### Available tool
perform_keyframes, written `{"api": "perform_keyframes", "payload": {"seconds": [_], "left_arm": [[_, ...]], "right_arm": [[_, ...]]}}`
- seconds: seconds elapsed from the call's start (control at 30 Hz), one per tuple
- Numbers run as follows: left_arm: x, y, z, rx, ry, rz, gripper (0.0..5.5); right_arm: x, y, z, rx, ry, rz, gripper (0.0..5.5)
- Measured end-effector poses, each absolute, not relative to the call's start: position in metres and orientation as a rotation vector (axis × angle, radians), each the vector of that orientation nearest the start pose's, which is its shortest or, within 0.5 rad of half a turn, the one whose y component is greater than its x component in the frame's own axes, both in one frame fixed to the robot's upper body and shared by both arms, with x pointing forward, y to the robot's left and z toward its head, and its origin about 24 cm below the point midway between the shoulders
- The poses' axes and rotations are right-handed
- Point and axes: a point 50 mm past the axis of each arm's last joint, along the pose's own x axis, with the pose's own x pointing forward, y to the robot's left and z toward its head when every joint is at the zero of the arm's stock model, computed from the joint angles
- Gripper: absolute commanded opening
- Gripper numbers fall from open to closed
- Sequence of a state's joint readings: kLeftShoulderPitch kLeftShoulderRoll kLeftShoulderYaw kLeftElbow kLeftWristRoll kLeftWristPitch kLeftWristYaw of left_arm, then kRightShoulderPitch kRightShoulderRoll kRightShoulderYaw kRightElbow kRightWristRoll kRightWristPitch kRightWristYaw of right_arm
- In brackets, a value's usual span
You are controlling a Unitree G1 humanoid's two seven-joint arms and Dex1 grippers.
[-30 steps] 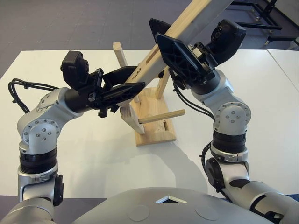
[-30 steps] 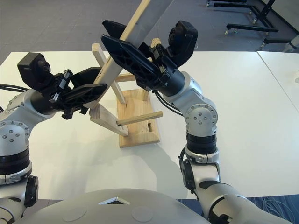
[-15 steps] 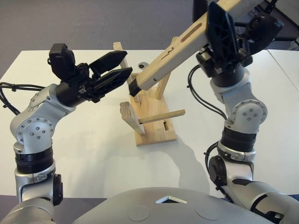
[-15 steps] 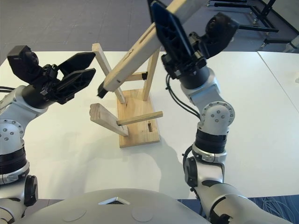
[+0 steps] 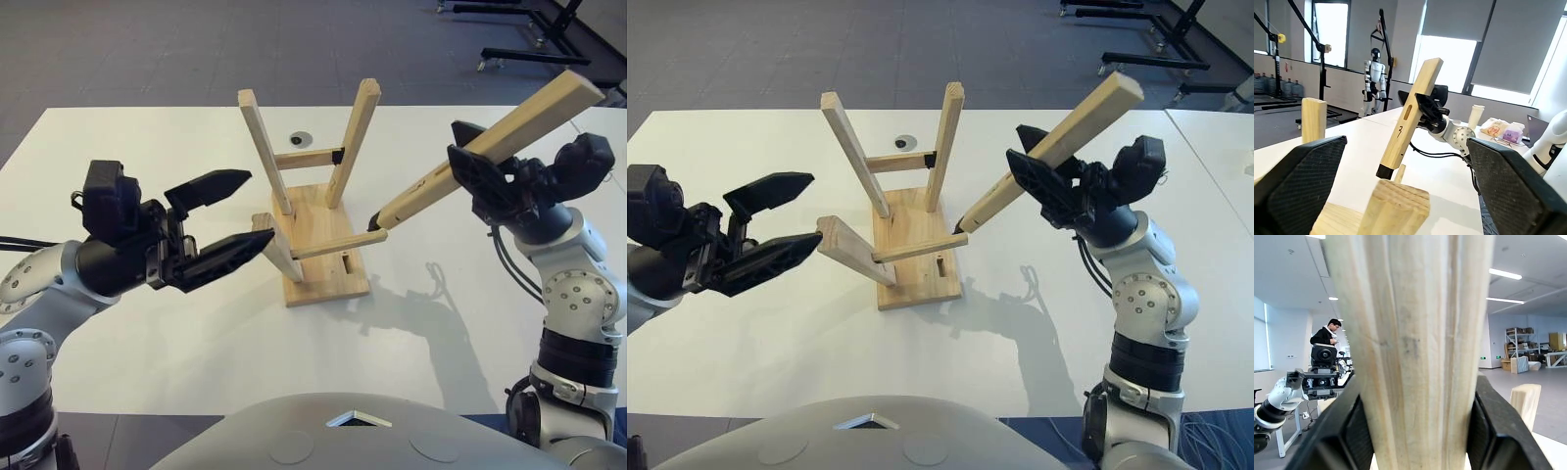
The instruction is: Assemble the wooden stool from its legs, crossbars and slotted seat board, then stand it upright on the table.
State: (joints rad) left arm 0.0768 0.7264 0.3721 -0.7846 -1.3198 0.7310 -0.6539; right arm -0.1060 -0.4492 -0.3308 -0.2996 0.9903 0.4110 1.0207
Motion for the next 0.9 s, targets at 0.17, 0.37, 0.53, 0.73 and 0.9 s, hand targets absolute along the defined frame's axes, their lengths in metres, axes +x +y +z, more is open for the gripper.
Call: {"api": "perform_keyframes", "payload": {"seconds": [0.17,0.37,0.53,0.73,0.9], "left_arm": [[0.167,0.158,0.192,-0.236,0.033,-1.219,4.49],[0.180,0.157,0.173,-0.196,0.081,-1.135,4.49],[0.183,0.168,0.169,-0.190,0.071,-1.102,4.49],[0.189,0.178,0.165,-0.168,0.082,-1.086,4.49],[0.192,0.181,0.161,-0.152,0.086,-1.064,4.49]], "right_arm": [[0.226,-0.211,0.165,0.369,-0.377,1.094,2.07],[0.227,-0.207,0.163,0.392,-0.380,1.092,2.07],[0.226,-0.208,0.156,0.345,-0.356,1.124,2.07],[0.226,-0.205,0.145,0.233,-0.347,1.125,2.07],[0.217,-0.197,0.132,0.274,-0.314,1.197,2.07]]}}
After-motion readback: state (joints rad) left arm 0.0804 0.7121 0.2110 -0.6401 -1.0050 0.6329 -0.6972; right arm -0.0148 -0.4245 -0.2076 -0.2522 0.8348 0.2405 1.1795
